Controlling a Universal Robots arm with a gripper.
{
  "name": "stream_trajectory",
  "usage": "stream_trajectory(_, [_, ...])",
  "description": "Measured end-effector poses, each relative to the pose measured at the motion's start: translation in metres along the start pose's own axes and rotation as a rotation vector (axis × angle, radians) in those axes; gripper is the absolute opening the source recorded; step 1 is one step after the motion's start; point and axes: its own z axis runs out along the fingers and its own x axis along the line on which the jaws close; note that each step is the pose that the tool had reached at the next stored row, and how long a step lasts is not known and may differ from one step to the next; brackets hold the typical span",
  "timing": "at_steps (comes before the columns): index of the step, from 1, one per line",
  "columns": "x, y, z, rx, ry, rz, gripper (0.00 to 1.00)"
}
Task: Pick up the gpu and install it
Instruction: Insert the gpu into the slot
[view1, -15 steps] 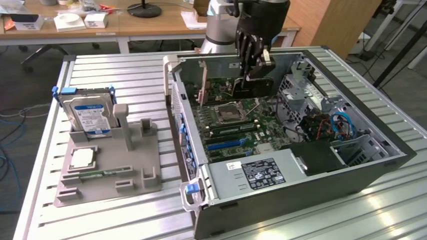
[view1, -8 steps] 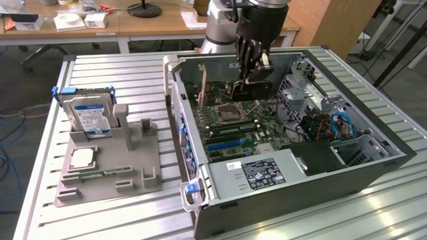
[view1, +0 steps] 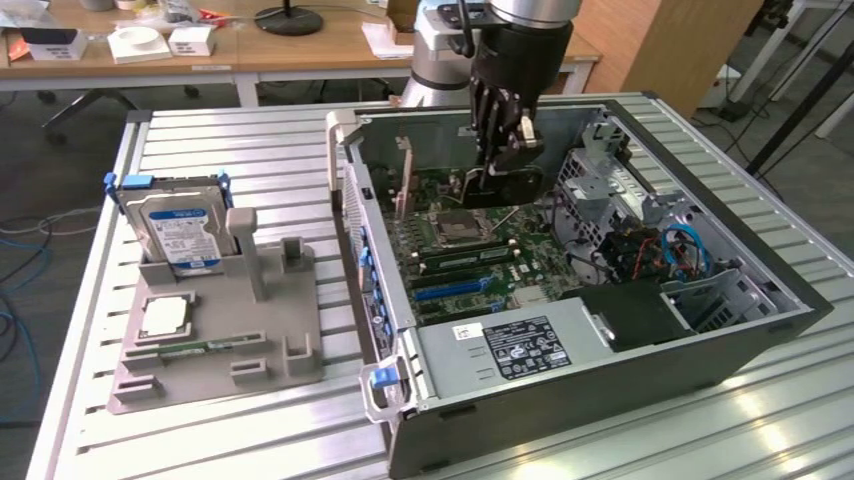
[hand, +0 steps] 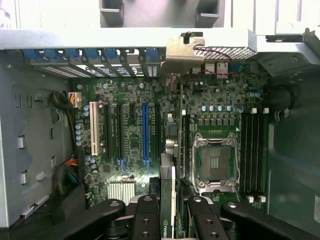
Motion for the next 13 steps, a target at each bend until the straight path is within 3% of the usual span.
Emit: stream_trajectory(13, [0.0, 0.0003, 0.0161, 0.0, 0.0001, 0.0, 0.26])
